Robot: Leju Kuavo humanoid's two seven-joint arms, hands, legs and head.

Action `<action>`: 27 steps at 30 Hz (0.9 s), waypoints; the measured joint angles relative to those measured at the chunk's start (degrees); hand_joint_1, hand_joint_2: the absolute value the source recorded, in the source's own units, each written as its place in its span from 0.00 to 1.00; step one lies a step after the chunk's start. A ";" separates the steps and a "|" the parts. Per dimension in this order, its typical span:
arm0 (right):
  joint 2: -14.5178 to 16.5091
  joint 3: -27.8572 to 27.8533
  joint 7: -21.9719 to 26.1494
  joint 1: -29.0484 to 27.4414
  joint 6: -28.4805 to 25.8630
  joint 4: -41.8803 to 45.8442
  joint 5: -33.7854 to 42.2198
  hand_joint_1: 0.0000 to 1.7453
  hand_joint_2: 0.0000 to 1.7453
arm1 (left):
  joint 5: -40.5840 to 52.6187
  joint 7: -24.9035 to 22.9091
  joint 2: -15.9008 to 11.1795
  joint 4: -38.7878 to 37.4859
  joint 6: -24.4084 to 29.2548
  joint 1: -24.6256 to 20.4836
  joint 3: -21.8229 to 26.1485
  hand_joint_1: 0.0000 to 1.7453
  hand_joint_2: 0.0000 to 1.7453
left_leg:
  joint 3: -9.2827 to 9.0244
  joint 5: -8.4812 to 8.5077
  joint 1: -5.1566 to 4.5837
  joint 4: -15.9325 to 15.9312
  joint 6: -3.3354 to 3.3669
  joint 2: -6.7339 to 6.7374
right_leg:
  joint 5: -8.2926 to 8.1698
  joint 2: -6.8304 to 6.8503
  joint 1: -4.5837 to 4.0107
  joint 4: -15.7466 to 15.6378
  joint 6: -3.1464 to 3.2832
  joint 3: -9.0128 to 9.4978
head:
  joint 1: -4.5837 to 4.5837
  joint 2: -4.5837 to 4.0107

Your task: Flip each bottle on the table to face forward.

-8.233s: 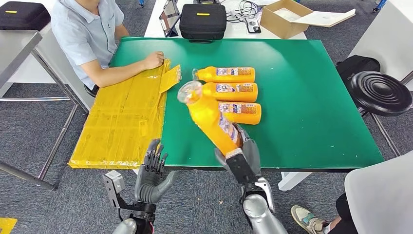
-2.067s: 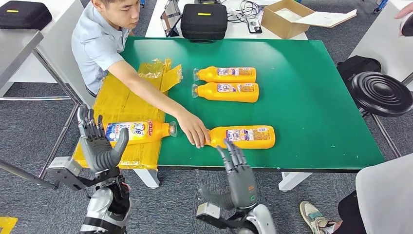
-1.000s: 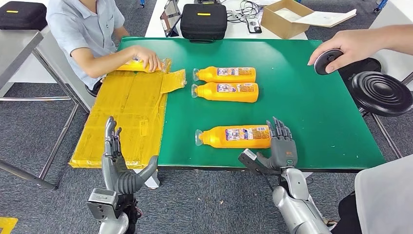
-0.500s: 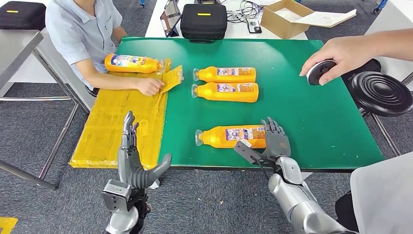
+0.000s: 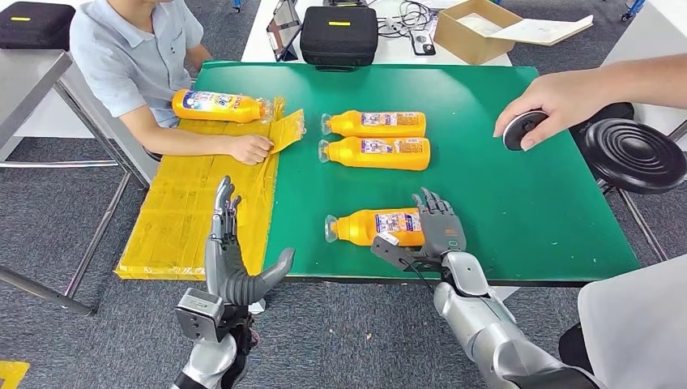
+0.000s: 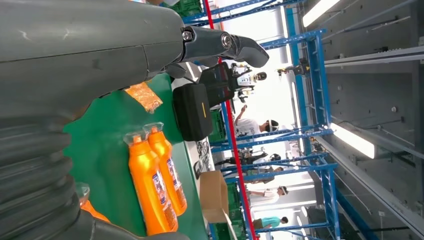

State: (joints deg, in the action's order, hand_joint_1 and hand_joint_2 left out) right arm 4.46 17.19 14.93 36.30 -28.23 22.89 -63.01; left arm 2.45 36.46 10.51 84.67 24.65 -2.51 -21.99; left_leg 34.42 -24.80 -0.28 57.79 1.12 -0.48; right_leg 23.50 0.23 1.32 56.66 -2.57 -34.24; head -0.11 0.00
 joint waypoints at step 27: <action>-3.36 0.24 -4.17 1.01 5.52 -3.03 0.75 0.90 1.00 | -0.70 0.23 -0.56 0.20 0.17 -0.28 -0.28 0.00 1.00 | -0.20 0.00 -0.02 0.01 0.00 -0.03 | 0.00 0.02 0.02 -0.02 0.00 0.19 | -0.01 0.00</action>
State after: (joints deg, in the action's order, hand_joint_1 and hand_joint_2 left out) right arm 1.10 17.43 10.76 37.32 -22.71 19.86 -62.26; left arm 1.75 36.69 9.95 84.86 24.83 -2.79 -22.27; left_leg 34.22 -24.80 -0.29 57.81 1.12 -0.51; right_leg 23.50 0.25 1.34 56.64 -2.57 -34.05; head -0.12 0.00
